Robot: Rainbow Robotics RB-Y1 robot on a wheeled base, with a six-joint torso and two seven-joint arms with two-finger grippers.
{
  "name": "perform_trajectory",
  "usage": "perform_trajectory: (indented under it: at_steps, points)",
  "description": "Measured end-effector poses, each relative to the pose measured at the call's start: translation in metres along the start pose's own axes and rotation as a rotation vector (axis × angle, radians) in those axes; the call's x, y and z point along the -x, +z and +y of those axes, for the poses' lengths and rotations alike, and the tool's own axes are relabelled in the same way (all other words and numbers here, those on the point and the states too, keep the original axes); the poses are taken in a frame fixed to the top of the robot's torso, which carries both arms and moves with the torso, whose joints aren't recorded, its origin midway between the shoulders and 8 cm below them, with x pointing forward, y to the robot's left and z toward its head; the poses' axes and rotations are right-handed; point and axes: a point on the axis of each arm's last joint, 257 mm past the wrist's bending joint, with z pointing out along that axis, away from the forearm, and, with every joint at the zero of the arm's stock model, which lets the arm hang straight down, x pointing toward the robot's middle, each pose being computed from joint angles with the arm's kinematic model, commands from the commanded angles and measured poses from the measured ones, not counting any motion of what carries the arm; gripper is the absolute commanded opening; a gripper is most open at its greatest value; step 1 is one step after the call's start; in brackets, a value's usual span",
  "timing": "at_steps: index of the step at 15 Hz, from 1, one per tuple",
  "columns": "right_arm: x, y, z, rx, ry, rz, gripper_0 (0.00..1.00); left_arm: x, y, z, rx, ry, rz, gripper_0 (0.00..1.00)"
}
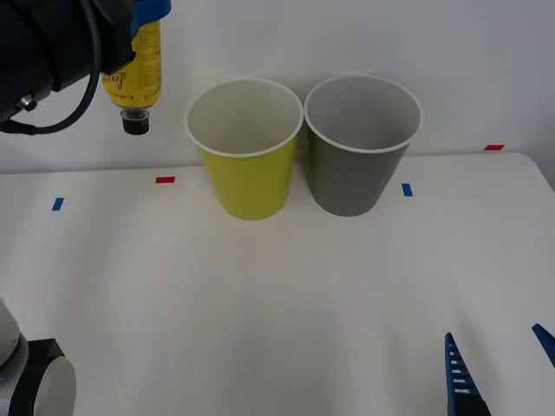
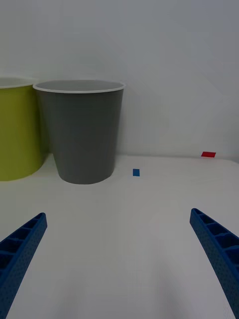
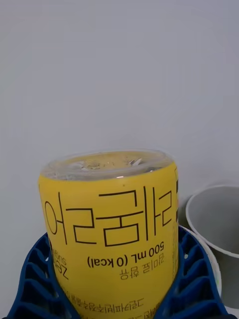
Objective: Put cans in the gray bin and PET bottles in the light green bin.
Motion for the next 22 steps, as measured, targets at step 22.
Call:
perform_trajectory:
  at_steps: [22]
  points:
    - [0.000,0.000,0.000,0.000,0.000,0.000,1.00,-0.023,0.159,-0.052,-0.067,-0.047,-0.219,0.00]
